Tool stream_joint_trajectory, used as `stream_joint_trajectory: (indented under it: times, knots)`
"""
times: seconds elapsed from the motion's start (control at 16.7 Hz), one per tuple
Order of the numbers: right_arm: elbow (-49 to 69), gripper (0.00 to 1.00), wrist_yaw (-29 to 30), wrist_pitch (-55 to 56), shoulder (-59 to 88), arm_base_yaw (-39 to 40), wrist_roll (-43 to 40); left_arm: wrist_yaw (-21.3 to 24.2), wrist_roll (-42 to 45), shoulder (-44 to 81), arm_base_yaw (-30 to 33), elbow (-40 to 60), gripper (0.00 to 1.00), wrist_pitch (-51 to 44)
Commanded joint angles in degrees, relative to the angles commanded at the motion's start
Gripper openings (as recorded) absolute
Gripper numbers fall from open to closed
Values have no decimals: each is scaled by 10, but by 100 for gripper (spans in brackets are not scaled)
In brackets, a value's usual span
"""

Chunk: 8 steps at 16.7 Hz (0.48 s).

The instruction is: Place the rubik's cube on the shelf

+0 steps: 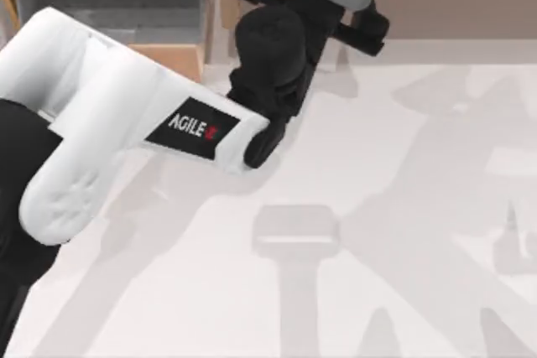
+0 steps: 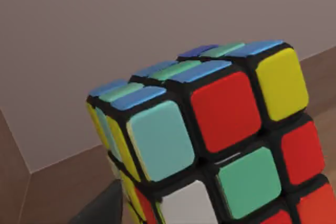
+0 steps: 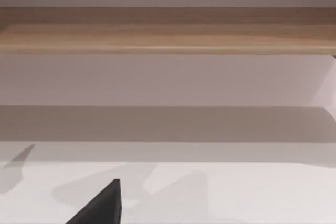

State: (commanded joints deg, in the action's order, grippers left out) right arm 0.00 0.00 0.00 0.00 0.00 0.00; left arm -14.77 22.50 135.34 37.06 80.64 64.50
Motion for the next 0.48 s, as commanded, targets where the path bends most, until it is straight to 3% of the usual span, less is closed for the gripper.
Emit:
stream_joint_trajectory:
  times: [0.24, 0.48]
  knots:
    - [0, 100, 0, 0, 0, 0, 0, 153, 115, -69, -59, -172, 100, 62]
    - [0, 100, 0, 0, 0, 0, 0, 303, 247, -137, -174, -341, 100, 125]
